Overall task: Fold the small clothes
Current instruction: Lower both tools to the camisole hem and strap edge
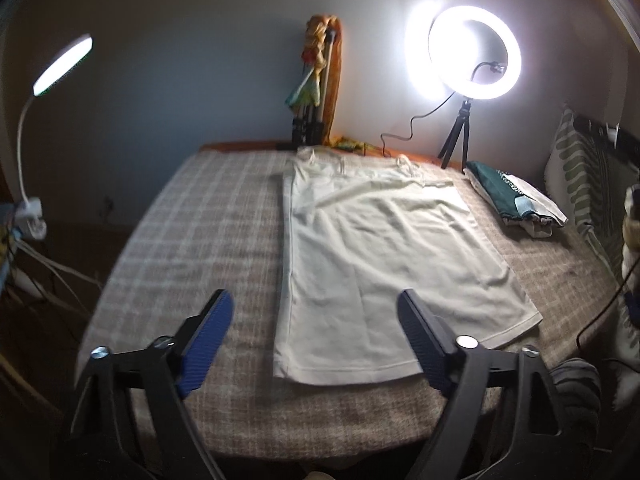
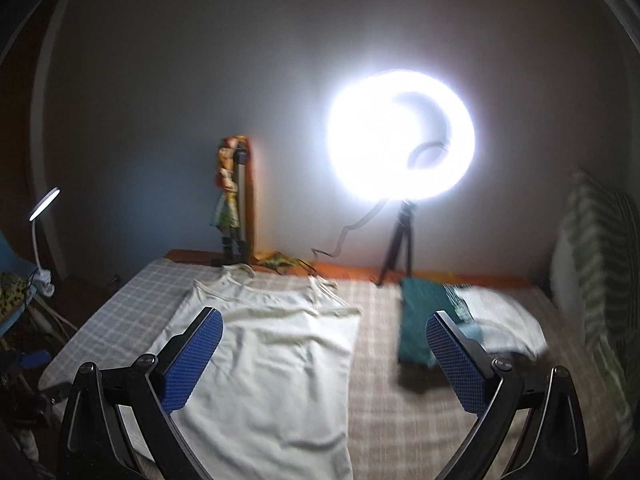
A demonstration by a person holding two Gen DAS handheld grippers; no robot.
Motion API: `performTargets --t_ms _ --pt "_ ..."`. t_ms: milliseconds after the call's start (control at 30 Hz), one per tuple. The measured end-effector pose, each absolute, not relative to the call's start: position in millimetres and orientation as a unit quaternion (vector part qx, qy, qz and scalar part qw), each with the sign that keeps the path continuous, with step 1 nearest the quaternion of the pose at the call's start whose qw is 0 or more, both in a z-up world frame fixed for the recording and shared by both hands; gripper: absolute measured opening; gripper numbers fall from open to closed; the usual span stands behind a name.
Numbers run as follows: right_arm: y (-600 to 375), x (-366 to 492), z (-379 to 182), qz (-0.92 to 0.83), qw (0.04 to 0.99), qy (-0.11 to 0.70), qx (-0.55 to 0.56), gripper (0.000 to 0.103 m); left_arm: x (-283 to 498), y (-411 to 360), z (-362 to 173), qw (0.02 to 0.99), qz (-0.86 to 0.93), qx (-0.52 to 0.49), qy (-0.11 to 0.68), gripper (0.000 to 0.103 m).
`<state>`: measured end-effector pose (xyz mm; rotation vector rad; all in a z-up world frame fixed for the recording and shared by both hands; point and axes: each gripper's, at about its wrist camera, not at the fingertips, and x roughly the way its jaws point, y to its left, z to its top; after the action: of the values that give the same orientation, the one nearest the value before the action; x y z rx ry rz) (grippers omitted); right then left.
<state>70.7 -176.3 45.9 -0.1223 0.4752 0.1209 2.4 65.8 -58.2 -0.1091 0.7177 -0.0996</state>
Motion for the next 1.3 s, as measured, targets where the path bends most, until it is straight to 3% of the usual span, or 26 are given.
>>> performTargets --t_ms 100,200,300,700,1300 --pt "-156.5 92.4 47.3 0.100 0.961 0.247 -0.070 0.103 7.6 72.7 -72.8 0.920 -0.063 -0.079 0.378 0.067" --pt "-134.7 117.6 44.4 0.138 0.950 0.272 -0.067 0.100 12.1 75.9 -87.9 0.908 -0.063 -0.087 0.404 0.064" --pt "-113.1 139.5 38.4 0.166 0.939 0.294 -0.062 0.090 14.8 78.8 -102.3 0.899 -0.069 -0.089 0.424 0.048" --pt "-38.2 235.0 9.1 0.256 0.890 0.374 -0.040 0.067 23.5 97.3 -147.2 0.863 -0.066 -0.125 0.484 0.046" --pt "67.8 391.6 -144.6 0.227 0.809 0.542 -0.015 0.044 42.0 89.8 -156.4 0.853 -0.102 -0.153 0.488 0.020"
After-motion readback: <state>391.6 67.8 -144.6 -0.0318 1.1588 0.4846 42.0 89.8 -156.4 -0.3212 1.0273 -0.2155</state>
